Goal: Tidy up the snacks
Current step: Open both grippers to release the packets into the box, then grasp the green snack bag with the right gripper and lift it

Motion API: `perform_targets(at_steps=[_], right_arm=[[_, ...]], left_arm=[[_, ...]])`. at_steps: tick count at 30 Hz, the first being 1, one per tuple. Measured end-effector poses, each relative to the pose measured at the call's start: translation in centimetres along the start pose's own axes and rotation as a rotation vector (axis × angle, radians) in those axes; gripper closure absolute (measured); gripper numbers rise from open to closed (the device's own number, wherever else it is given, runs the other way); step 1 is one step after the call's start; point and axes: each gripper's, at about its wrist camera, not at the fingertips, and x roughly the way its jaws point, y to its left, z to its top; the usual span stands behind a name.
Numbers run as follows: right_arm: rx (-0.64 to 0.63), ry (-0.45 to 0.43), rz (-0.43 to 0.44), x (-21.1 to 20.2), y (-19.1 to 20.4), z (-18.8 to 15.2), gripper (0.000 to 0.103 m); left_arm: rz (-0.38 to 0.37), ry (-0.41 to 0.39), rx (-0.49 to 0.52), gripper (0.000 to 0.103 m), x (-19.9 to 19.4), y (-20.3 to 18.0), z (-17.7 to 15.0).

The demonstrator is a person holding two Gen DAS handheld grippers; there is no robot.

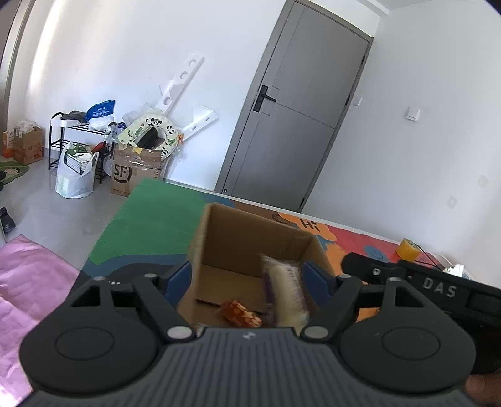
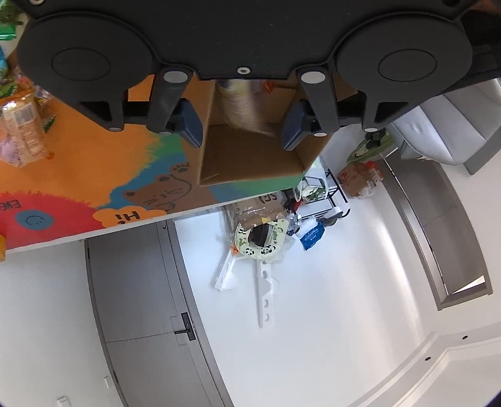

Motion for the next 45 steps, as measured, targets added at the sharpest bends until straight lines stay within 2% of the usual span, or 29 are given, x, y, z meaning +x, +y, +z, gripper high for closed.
perform_targets(at_steps=[2,4,9,12,16,21,34,45], right_arm=[[0.011,-0.007,-0.02,-0.9,-0.8,0.0,0.043],[0.027,-0.019,-0.041,-1.7,-1.9,0.0,0.035],[0.097,-0.019,-0.071,-3.7,-4.7,-0.4,0.034],[0.11,-0.024,-0.084,-4.7,-5.5,-0.7,0.028],[0.11,-0.029,-0.094,-6.1,-6.2,-1.1,0.023],[0.123,-0.032,-0.121,-7.8,-7.6,-1.6,0.016],[0.16,-0.048,-0.208,-11.5,-11.4,-2.8,0.015],[0.187,0.018,-0.256,-12.4,-13.7,-4.8,0.016]], left_arm=[[-0.008,-0.005,-0.006,0.021,-0.1,-0.2,-0.1],[-0.006,-0.011,0.0,0.017,-0.2,-0.7,-0.3],[-0.013,-0.001,0.013,0.013,-0.3,-2.0,-0.7],[-0.02,-0.008,0.003,0.011,-0.5,-2.4,-0.9],[-0.028,-0.016,0.032,0.006,-1.0,-3.3,-1.0],[-0.058,0.002,0.064,0.005,-1.3,-4.9,-1.6],[-0.175,0.059,0.142,0.005,-1.2,-9.3,-3.7],[-0.233,0.145,0.244,0.005,-0.3,-12.5,-5.7]])
